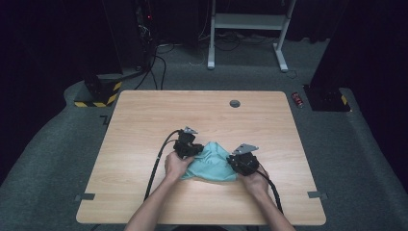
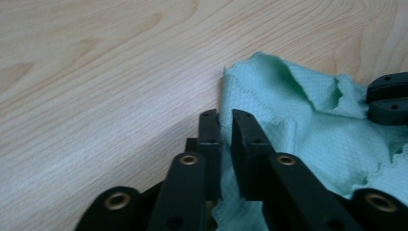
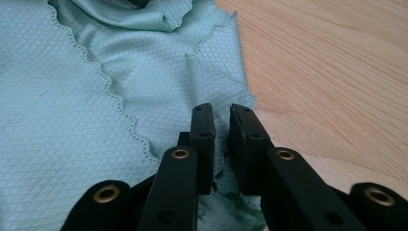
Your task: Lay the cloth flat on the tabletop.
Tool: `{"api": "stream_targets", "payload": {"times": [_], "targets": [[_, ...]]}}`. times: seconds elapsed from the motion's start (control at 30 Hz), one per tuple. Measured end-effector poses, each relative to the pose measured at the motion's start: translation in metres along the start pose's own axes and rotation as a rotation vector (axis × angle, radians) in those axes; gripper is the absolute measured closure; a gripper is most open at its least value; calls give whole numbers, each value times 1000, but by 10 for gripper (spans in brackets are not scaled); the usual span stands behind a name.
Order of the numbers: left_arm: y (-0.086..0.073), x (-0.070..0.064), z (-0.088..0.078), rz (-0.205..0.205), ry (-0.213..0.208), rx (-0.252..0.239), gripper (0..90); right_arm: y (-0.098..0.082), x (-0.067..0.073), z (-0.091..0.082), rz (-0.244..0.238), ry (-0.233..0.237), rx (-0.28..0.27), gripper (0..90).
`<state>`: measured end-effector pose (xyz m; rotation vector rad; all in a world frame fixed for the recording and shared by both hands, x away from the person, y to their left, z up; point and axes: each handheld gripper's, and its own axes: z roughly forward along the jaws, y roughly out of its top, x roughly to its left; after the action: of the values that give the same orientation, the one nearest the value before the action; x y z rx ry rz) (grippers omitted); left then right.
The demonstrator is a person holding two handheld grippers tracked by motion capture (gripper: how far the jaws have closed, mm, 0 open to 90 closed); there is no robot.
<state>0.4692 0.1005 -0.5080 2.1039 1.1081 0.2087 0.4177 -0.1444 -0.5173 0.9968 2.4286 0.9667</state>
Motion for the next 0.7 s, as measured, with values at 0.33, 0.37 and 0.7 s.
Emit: {"api": "stream_targets", "payload": {"times": [0.33, 0.37, 0.7], "targets": [[2, 5, -14, 0, 27, -33, 898, 0, -3, -1, 0, 5, -2, 877], [2, 5, -14, 0, 27, -33, 898, 0, -3, -1, 0, 5, -2, 877], [1, 29, -37, -42, 142, -125, 900, 10, -23, -12, 47, -36, -48, 886]]}}
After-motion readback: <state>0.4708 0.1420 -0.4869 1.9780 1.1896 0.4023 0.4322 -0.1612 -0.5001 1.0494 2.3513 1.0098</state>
